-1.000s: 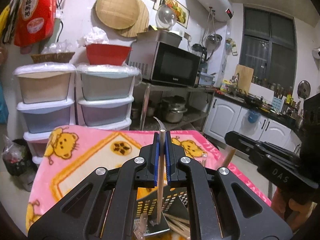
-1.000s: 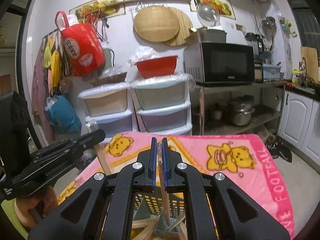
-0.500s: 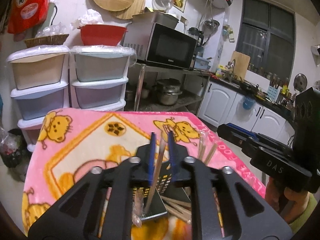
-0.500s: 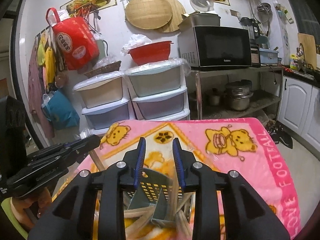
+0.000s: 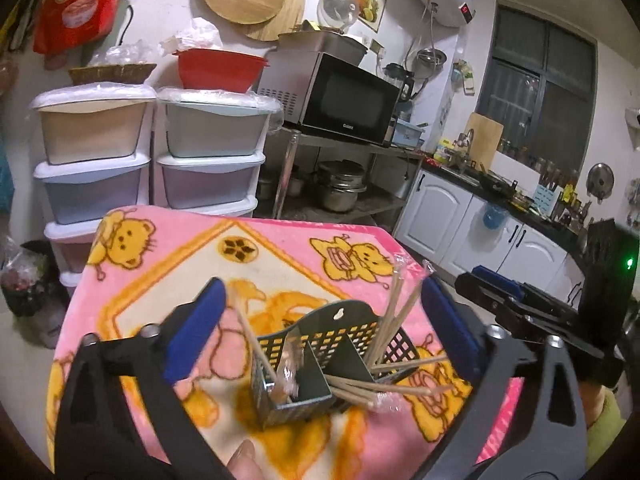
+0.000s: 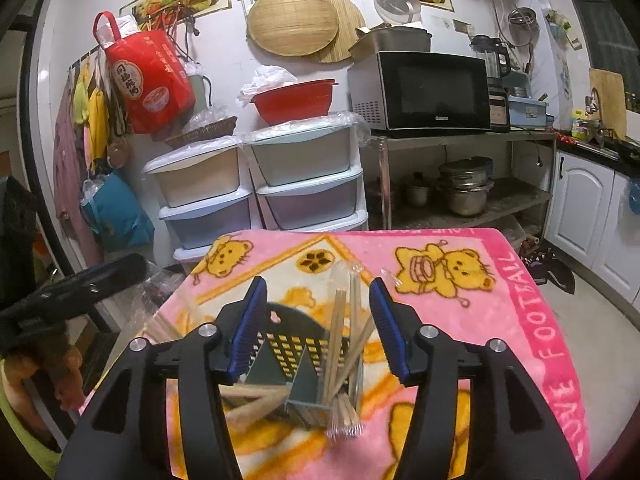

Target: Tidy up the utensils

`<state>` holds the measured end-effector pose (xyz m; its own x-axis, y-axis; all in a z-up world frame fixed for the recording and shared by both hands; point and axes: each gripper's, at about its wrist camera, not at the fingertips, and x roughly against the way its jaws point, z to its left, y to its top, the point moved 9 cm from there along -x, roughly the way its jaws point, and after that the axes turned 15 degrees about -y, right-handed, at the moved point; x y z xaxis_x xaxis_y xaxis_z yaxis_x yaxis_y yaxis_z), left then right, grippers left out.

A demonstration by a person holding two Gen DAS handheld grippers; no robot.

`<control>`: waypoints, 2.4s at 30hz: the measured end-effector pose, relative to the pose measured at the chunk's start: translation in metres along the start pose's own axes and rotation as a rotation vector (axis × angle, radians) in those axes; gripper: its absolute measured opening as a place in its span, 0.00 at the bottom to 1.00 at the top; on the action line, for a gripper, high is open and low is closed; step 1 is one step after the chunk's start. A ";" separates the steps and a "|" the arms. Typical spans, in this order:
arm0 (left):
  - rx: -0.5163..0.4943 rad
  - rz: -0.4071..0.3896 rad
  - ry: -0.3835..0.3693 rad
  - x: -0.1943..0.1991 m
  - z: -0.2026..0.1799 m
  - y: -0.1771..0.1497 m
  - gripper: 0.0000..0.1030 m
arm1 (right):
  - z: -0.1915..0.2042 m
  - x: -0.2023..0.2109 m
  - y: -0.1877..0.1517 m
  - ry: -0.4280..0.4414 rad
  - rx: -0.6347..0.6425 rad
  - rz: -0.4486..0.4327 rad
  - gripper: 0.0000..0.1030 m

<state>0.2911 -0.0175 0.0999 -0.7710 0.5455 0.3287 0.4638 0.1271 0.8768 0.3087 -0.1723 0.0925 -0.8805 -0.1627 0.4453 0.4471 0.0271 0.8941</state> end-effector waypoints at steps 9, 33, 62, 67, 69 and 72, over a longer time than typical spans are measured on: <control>0.066 0.014 0.007 0.024 0.004 -0.022 0.90 | -0.001 0.031 -0.014 -0.003 0.022 -0.027 0.70; 0.079 0.147 0.037 0.035 -0.007 -0.120 0.90 | 0.004 0.061 -0.110 -0.036 0.076 0.051 0.83; 0.002 0.009 0.176 0.039 0.007 -0.186 0.90 | 0.005 0.077 -0.157 -0.130 0.080 -0.181 0.94; -0.030 -0.012 0.186 0.038 0.008 -0.191 0.90 | 0.007 0.085 -0.161 -0.143 0.076 -0.270 0.94; -0.029 -0.020 0.188 0.040 0.009 -0.190 0.90 | 0.008 0.085 -0.163 -0.147 0.085 -0.280 0.94; -0.027 -0.026 0.183 0.041 0.009 -0.190 0.90 | 0.010 0.082 -0.165 -0.141 0.082 -0.271 0.94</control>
<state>0.1759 -0.0117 -0.0567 -0.8499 0.3827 0.3622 0.4330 0.1155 0.8940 0.1612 -0.1800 -0.0175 -0.9816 -0.0362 0.1876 0.1841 0.0817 0.9795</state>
